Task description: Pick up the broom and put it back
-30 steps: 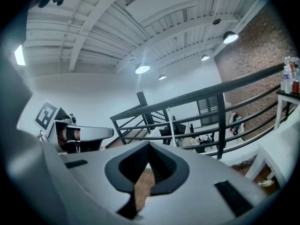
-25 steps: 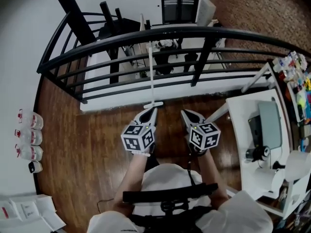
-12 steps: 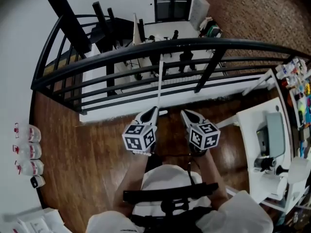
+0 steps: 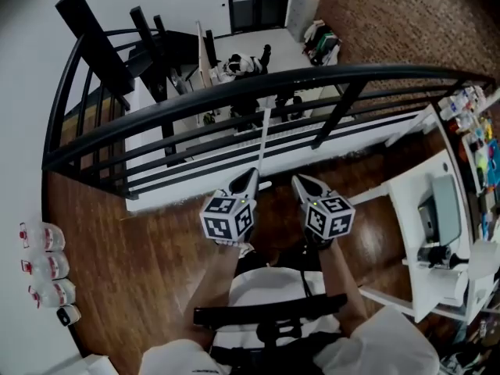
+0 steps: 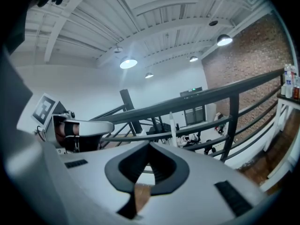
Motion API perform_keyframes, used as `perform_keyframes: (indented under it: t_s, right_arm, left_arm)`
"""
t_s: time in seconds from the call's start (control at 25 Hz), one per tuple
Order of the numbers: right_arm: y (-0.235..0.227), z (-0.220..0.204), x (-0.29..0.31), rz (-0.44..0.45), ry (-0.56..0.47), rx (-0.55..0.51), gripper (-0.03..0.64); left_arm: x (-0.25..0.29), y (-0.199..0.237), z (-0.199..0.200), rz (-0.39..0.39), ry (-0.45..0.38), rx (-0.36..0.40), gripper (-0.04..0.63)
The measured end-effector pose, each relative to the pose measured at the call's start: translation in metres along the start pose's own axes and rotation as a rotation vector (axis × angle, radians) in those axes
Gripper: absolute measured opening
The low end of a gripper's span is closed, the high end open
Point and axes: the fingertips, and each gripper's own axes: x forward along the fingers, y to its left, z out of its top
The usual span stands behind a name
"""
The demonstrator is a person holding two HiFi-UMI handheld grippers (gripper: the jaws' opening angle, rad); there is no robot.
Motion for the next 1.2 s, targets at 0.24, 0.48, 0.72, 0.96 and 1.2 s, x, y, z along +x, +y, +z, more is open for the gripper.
perform_keyframes:
  t_s: [0.24, 0.48, 0.72, 0.96, 1.2]
  right_arm:
    - [-0.001, 0.010, 0.021, -0.012, 0.006, -0.014, 0.013]
    - [-0.024, 0.029, 0.047, -0.020, -0.012, -0.034, 0.017]
    - [-0.038, 0.051, 0.091, -0.009, -0.034, -0.051, 0.047]
    - [-0.068, 0.061, 0.140, -0.006, -0.004, -0.056, 0.185]
    - [-0.096, 0.068, 0.187, -0.005, 0.030, -0.083, 0.204]
  left_arm:
    - [0.006, 0.019, 0.006, -0.007, 0.004, -0.024, -0.012]
    - [0.021, 0.026, 0.016, 0.025, -0.021, -0.033, -0.012]
    - [0.037, 0.047, 0.033, 0.076, -0.029, -0.032, -0.012]
    - [0.061, 0.058, 0.047, 0.122, -0.044, -0.035, -0.012]
    - [0.089, 0.063, 0.046, 0.154, -0.027, -0.049, -0.012]
